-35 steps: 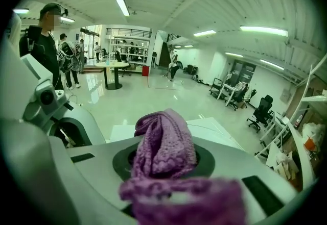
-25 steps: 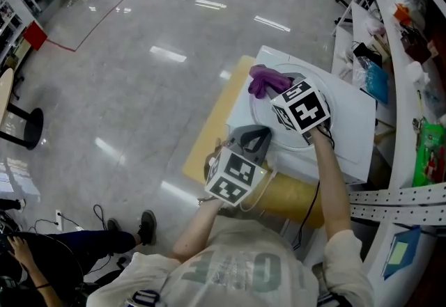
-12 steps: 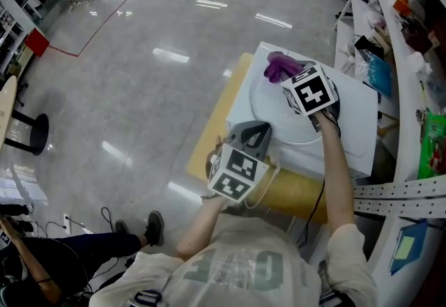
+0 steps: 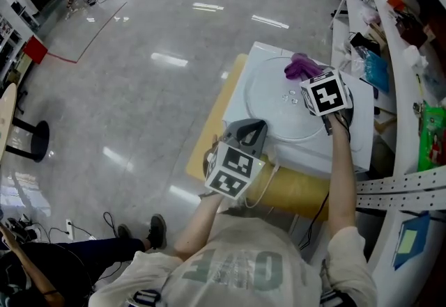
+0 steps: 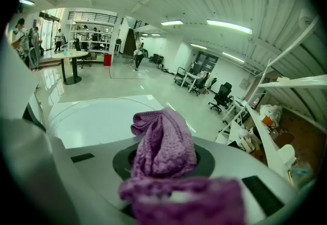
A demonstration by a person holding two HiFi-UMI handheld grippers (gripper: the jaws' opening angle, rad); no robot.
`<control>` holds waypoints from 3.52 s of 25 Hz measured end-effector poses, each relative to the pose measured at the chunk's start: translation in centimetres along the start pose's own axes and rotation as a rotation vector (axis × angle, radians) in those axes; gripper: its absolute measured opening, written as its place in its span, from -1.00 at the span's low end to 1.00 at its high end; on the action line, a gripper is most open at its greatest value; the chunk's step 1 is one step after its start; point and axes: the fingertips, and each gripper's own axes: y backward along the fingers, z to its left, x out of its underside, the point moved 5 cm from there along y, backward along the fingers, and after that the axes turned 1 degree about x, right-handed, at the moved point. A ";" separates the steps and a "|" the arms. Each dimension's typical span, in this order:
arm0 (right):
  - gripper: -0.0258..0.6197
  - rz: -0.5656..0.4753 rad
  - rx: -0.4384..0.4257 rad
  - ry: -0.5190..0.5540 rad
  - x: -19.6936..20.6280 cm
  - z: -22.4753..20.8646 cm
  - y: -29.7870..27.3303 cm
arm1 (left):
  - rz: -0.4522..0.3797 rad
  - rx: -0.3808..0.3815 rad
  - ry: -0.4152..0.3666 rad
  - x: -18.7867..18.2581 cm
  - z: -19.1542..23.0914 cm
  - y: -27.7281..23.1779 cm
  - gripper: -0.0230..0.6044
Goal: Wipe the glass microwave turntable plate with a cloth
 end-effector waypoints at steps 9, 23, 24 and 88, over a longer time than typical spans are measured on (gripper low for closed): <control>-0.74 0.034 0.058 -0.076 4.1 -1.2 3.8 | 0.011 -0.010 -0.004 0.2 0.3 0.1 -0.93; -0.74 -0.010 0.031 -0.076 8.7 2.8 10.6 | 0.005 -0.032 -0.014 -0.2 0.3 0.2 -0.93; -0.74 -0.017 0.028 -0.074 8.9 3.4 11.2 | 0.005 -0.035 -0.014 -0.2 0.3 0.2 -0.93; -0.74 -0.087 -0.103 0.041 -4.5 4.1 -0.4 | -0.017 -0.006 0.014 0.0 0.2 -0.4 -0.93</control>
